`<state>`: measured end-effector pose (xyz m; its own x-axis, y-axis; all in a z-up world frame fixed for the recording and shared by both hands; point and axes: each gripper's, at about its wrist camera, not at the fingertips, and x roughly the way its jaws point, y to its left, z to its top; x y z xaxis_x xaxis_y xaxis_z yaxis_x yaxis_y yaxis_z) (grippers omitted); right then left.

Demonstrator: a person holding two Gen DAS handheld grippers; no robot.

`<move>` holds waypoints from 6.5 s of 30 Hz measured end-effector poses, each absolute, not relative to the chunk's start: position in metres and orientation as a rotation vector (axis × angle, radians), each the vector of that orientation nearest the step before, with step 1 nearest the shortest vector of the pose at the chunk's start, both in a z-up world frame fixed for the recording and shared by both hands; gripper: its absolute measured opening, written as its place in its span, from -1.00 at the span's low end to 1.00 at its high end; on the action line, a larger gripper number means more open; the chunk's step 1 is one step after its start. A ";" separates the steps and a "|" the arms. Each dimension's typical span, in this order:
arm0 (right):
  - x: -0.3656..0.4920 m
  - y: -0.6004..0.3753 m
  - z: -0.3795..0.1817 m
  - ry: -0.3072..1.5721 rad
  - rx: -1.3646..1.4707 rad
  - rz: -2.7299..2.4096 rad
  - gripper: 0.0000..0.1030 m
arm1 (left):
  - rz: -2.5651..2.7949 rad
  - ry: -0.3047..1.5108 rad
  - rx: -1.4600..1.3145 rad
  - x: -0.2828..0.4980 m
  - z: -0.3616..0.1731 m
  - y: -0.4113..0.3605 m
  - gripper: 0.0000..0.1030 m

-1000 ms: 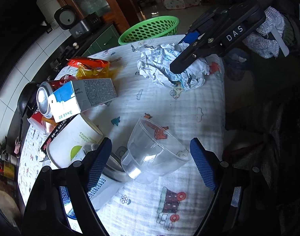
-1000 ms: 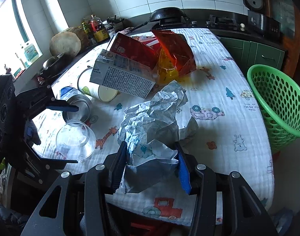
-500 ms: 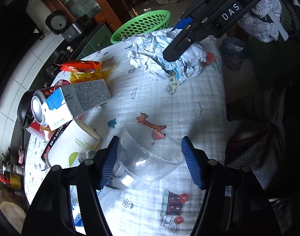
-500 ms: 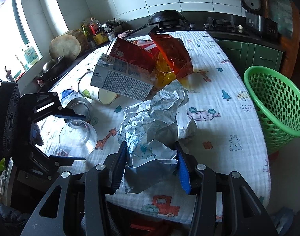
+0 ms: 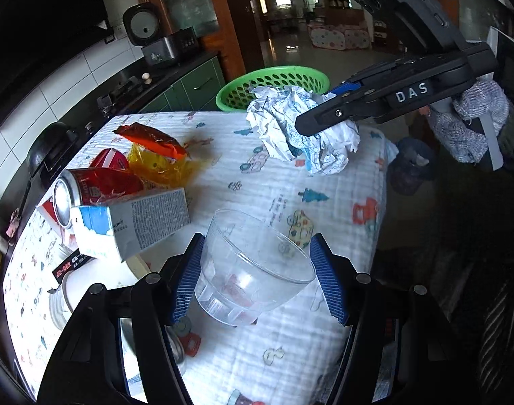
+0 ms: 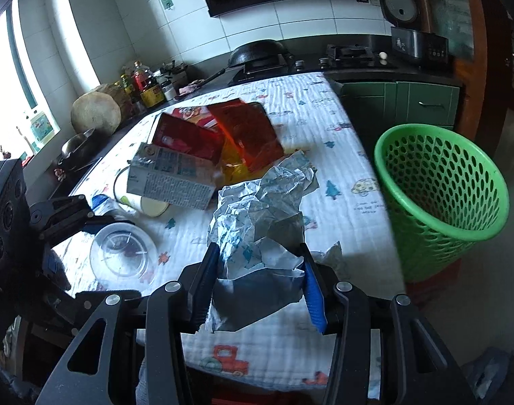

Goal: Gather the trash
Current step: 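Carry the foil and clear cup to the green basket with both tools, then open both tools to drop the foil and cup into the basket, then grasp the milk carton with the left tool while the right tool grasps the red snack packet, then carry the carton and snack packet over the basket and open both tools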

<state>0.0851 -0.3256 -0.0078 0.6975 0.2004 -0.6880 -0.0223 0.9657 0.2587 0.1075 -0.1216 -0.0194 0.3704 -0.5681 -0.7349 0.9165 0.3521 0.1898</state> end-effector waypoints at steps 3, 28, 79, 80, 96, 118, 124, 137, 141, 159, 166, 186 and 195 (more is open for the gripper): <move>0.088 -0.354 -0.003 0.775 0.248 0.072 -0.13 | -1.036 0.618 0.610 0.110 -0.013 -0.135 0.22; 0.157 -0.574 -0.044 0.763 0.288 -0.263 0.17 | -0.965 0.659 0.390 0.197 0.029 -0.311 0.22; 0.076 -0.420 0.014 0.640 0.237 -0.022 0.68 | -0.726 0.691 0.219 0.178 0.041 -0.207 0.50; 0.076 -0.413 0.015 0.639 0.234 -0.011 0.69 | -0.714 0.687 0.212 0.178 0.042 -0.195 0.50; 0.109 -0.358 0.023 0.663 0.195 0.091 0.71 | -0.654 0.688 0.356 0.198 0.016 -0.088 0.79; 0.165 -0.337 0.008 0.727 0.184 0.143 0.71 | -0.785 0.820 0.398 0.237 -0.015 -0.097 0.77; 0.176 -0.334 0.004 0.745 0.164 0.152 0.71 | -0.806 0.826 0.410 0.238 -0.018 -0.102 0.72; 0.212 -0.326 -0.004 0.781 0.147 0.205 0.71 | -0.795 0.812 0.410 0.234 -0.016 -0.102 0.45; 0.230 -0.321 -0.006 0.790 0.152 0.242 0.71 | -0.799 0.802 0.393 0.231 -0.011 -0.100 0.38; 0.297 -0.310 -0.032 0.861 0.147 0.330 0.26 | -0.789 0.795 0.363 0.230 -0.007 -0.091 0.36; 0.281 -0.314 -0.023 0.837 0.151 0.327 -0.08 | -0.785 0.789 0.350 0.227 -0.002 -0.092 0.35; 0.229 -0.354 -0.008 0.779 0.219 0.234 -0.78 | -0.780 0.763 0.340 0.212 0.016 -0.111 0.34; 0.210 -0.368 0.003 0.732 0.218 0.180 -0.85 | -0.777 0.758 0.307 0.216 0.024 -0.117 0.34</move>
